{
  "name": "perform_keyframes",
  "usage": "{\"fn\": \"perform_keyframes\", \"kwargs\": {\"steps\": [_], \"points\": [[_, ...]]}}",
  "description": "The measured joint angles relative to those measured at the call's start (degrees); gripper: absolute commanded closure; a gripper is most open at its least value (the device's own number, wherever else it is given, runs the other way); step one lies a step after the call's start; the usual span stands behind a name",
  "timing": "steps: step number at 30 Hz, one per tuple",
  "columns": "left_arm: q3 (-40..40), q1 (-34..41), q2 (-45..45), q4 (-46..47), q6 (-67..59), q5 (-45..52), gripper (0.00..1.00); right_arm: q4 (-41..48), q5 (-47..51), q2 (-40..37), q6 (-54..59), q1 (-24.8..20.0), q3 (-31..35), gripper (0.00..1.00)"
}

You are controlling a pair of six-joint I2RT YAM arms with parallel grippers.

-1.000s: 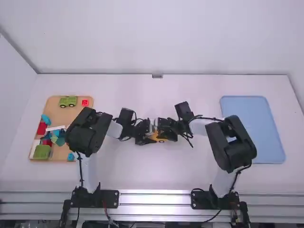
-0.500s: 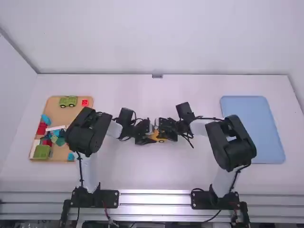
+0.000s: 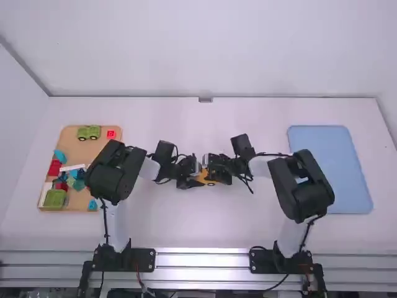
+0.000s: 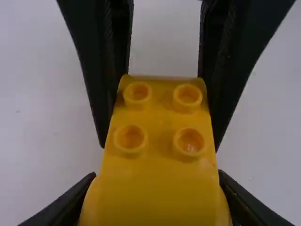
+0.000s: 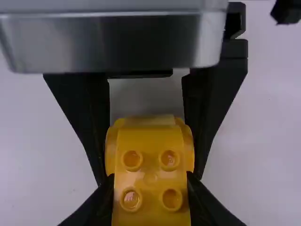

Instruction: Assemble lego blocks to make yellow taxi

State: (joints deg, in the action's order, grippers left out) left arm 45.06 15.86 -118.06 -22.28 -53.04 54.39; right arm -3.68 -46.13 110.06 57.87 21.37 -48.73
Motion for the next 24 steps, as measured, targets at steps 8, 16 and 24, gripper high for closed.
{"fn": "perform_keyframes", "kwargs": {"steps": [8, 16, 24], "points": [[0.0, 0.66, 0.0, -0.02, -0.2, 0.07, 0.98, -0.17, 0.2, 1.2, -0.72, 0.17, 0.0, 0.62], [0.0, 0.66, 0.0, -0.02, -0.28, 0.09, 0.98, -0.52, 0.26, 1.14, -0.79, 0.17, 0.0, 0.53], [0.0, 1.07, 0.0, 0.17, -0.68, 0.42, 0.98, -2.89, -3.21, 0.09, -0.74, -1.75, 0.0, 0.25]]}}
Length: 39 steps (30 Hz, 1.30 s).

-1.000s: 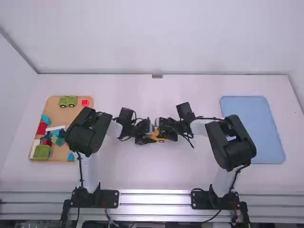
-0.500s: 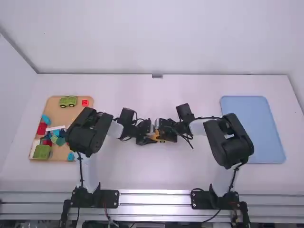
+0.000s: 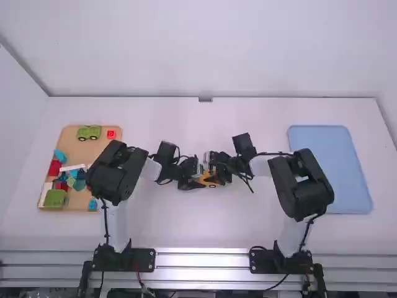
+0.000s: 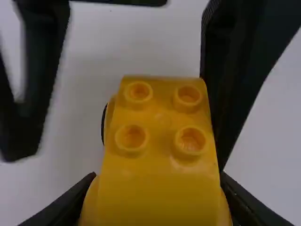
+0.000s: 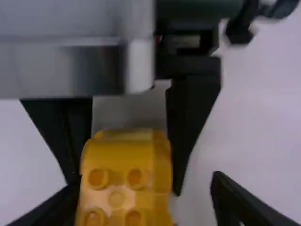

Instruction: Assemble lego blocks to make yellow taxi

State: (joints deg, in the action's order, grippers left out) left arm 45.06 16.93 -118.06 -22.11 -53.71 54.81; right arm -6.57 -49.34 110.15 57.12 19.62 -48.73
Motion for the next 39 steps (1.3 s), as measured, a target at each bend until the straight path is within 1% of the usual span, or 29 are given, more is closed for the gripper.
{"fn": "perform_keyframes", "kwargs": {"steps": [2, 4, 5, 6, 7, 8, 9, 10, 11, 12, 13, 15, 18, 23, 26, 27, 30, 32, 36, 38, 39], "points": [[-0.02, 0.11, 0.0, 0.02, 0.0, -0.13, 0.98, 0.04, -2.6, -0.52, -0.09, -1.57, 0.0, 0.15], [0.0, 0.15, 0.0, 0.04, 0.02, 0.0, 0.96, 0.31, -4.35, -0.94, -0.09, -2.84, 0.0, 0.1], [-0.02, 0.15, 0.0, 0.0, 0.0, 0.07, 0.92, 0.61, -5.53, -1.42, -0.07, -3.87, 0.0, 0.07], [0.0, 0.17, 0.0, 0.02, 0.0, 0.09, 0.86, 1.07, -6.34, -1.95, -0.09, -4.81, 0.0, 0.04], [-0.02, 0.17, 0.0, -0.04, -0.13, 0.09, 0.72, 1.88, -7.34, -2.64, -0.04, -5.97, 0.0, 0.01], [-0.02, 0.17, 0.0, -0.07, -0.2, 0.09, 0.62, 2.49, -7.8, -3.15, 0.22, -6.69, 0.0, 0.02], [-0.02, 0.17, 0.0, -0.15, -0.2, 0.07, 0.55, 3.06, -8.17, -3.48, 0.22, -7.26, 0.0, 0.02], [-0.02, 0.17, 0.0, -0.33, -0.2, 0.04, 0.42, 3.98, -8.57, -3.82, 0.28, -8.09, 0.0, 0.02], [-0.02, 0.17, 0.0, -0.66, -0.2, 0.0, 0.34, 5.09, -8.83, -3.93, 0.46, -8.72, -0.02, 0.01], [-0.02, 0.17, 0.0, -0.7, -0.15, -0.11, 0.24, 5.51, -8.87, -3.93, 0.46, -8.92, -0.02, 0.01], [-0.07, 0.2, 0.0, -1.66, 0.17, -0.52, 0.01, 7.54, -8.98, -3.93, 1.33, -9.31, -0.02, 0.01], [-0.07, 0.22, 0.0, -2.56, 1.95, -1.79, 0.01, 10.23, -8.98, -3.93, 3.08, -9.92, 0.11, 0.02], [-0.07, 0.22, 0.02, -2.27, 2.51, -2.71, 0.01, 9.38, -8.13, -3.93, 4.28, -10.38, 1.16, 0.01], [-0.07, 0.22, 1.77, 1.4, 2.99, -3.76, 0.01, 1.86, -5.4, -3.93, 2.67, -10.84, 5.62, 0.02], [-0.07, 0.0, 4.09, 6.34, 3.23, -4.83, 0.01, -4.24, -4.2, -3.28, -0.44, -10.16, 7.72, 0.01], [-0.07, -0.04, 4.37, 6.78, 3.23, -4.96, 0.01, -4.94, -4.04, -2.99, -0.76, -9.99, 7.8, 0.01], [-0.07, -0.92, 8.66, 13.14, 3.3, -6.01, 0.01, -9.42, -3.23, -0.2, -3.52, -7.8, 7.89, 0.01], [-0.07, -1.95, 11.34, 16.5, 3.06, -6.71, 0.01, -10.93, -3.13, 0.94, -4.26, -6.49, 7.91, 0.02], [0.0, -5.84, 17.64, 23.87, 0.85, -7.63, 0.01, -14.6, -2.45, 1.92, -5.33, -2.84, 8.79, 0.02], [0.0, -8.39, 20.59, 26.53, 0.22, -7.63, 0.01, -16.87, -1.33, 2.23, -6.8, -1.03, 8.96, 0.02], [0.0, -9.05, 21.29, 27.17, 0.07, -7.5, 0.01, -17.14, -1.14, 2.25, -7.06, -0.81, 8.96, 0.02]]}}
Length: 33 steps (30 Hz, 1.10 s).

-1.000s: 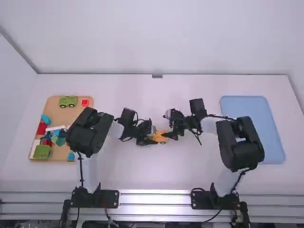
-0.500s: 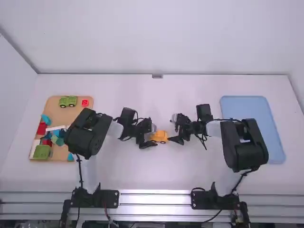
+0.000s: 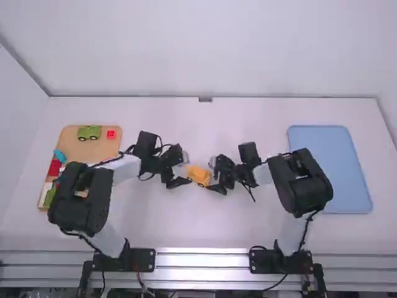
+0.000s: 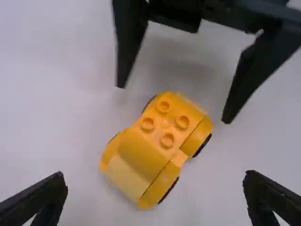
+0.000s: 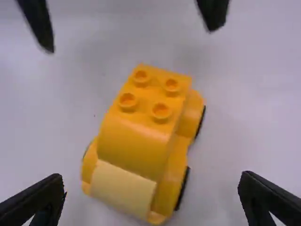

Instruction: Assemble lego blocks to make yellow taxi

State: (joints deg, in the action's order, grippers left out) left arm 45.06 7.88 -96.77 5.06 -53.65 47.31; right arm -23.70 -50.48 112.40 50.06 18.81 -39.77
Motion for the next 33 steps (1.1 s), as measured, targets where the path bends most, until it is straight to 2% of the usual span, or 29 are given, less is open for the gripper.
{"fn": "perform_keyframes", "kwargs": {"steps": [3, 10, 18, 25, 28, 30, 33], "points": [[0.0, -4.02, 4.22, 3.28, -0.42, 0.44, 0.01, -1.99, 1.51, 0.04, -3.13, 1.75, 0.0, 0.02], [-0.02, -8.76, 8.09, 3.78, 1.73, -1.18, 0.01, -4.72, 3.91, 0.04, -10.32, 4.72, -0.02, 0.01], [0.0, -9.22, 8.24, 4.31, 3.04, -2.38, 0.01, -8.28, 11.52, 0.2, -18.08, 9.11, -0.02, 0.01], [0.0, -9.22, 8.24, 4.48, 3.06, -2.45, 0.01, -20.39, 14.34, 7.26, -23.69, 9.88, -0.09, 0.0], [0.0, -9.22, 8.24, 4.5, 3.04, -2.51, 0.01, -21.2, 14.14, 7.76, -24.2, 9.79, -0.26, 0.15], [0.0, -9.22, 8.24, 4.46, 3.06, -2.58, 0.01, -21.42, 14.08, 7.8, -24.13, 9.79, -0.28, 0.32], [0.0, -9.22, 8.26, 4.39, 3.04, -2.58, 0.01, -22.36, 13.94, 7.85, -24.22, 9.79, -0.22, 0.4]]}}
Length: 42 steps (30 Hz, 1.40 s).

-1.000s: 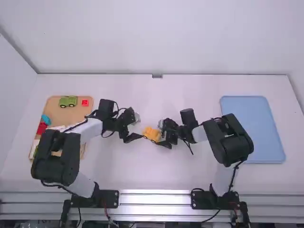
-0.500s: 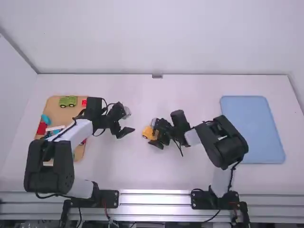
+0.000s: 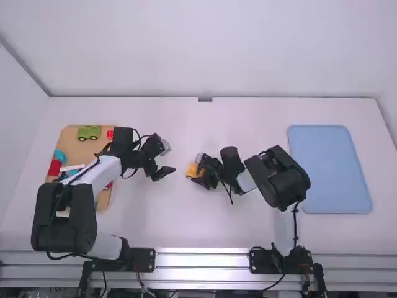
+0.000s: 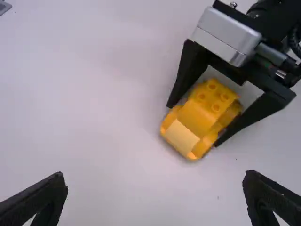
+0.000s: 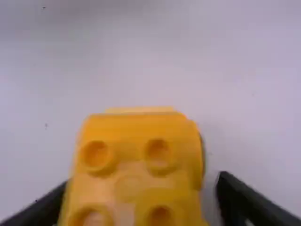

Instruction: Assemble lego blocks to make yellow taxi

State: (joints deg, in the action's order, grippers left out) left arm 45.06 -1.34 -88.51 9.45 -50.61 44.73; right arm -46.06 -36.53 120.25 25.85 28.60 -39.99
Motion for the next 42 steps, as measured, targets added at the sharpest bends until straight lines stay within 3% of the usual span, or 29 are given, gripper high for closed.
{"fn": "perform_keyframes", "kwargs": {"steps": [3, 9, 13, 22, 29, 39, 42], "points": [[0.0, 0.0, -0.02, 0.0, 0.0, -0.02, 0.01, -1.46, -1.25, -0.02, 0.11, -0.37, 0.13, 0.57], [0.0, 0.0, 0.0, -0.07, 0.02, -0.72, 0.01, -2.25, -2.97, -2.67, 0.09, -4.46, 1.86, 0.58], [0.0, 0.0, -0.02, -0.04, 0.0, -3.63, 0.01, 2.14, -1.51, -10.25, 0.09, -10.84, 3.65, 0.58], [0.0, 0.0, -0.02, -1.97, 0.02, -8.33, 0.01, 16.26, 11.17, -24.7, -1.4, -32.35, 5.22, 0.6], [0.0, 0.0, 0.0, -4.87, 0.02, -8.83, 0.01, 18.8, 20.2, -25.35, -5.66, -47.91, 5.46, 0.59], [0.0, 0.02, -0.02, -5.46, 0.0, -8.85, 0.01, 18.43, 23.39, -22.6, -9.35, -61.59, 5.51, 0.59], [0.0, 0.02, 0.0, -5.49, 0.02, -8.83, 0.01, 19.89, 23.63, -19.85, -9.88, -63.43, 5.2, 0.42]]}}
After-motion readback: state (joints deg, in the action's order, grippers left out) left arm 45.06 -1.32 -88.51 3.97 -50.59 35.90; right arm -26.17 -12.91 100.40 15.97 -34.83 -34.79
